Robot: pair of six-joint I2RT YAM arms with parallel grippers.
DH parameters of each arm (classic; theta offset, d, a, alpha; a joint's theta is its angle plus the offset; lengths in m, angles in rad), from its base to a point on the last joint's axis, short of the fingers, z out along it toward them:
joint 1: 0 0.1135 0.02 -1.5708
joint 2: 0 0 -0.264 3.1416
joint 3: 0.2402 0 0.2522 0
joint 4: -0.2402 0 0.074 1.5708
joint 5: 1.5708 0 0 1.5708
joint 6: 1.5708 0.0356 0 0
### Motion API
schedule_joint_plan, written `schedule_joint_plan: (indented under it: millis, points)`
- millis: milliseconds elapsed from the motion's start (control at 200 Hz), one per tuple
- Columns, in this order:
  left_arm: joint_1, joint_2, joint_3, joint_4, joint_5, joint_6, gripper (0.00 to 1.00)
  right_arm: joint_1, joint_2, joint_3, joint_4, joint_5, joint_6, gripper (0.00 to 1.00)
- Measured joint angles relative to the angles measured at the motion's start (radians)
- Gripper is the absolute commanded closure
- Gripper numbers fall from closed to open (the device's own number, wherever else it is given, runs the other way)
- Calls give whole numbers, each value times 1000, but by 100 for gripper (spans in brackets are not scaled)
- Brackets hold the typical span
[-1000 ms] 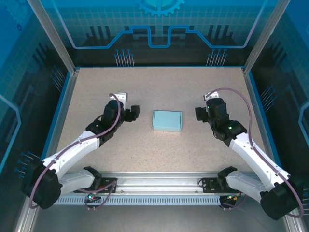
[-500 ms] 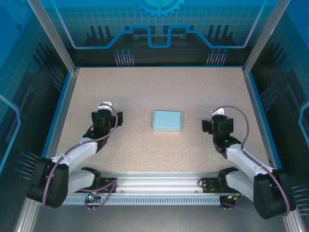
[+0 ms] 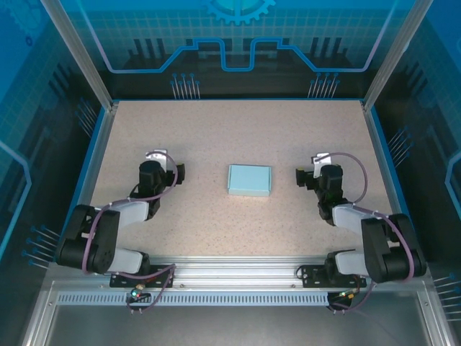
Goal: Fold the paper box
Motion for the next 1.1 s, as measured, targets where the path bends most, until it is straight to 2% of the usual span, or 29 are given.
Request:
schedule_joint_plan:
  millis: [220, 420, 1101]
  points:
    - [72, 131, -30, 225, 79, 18, 1, 0, 149, 13, 139, -78, -18, 0]
    - [96, 151, -33, 251, 111, 11, 1, -44, 158, 57, 133, -127, -16, 0]
    - [97, 151, -33, 264, 124, 11, 1, -45, 158, 61, 132, -149, -13, 0]
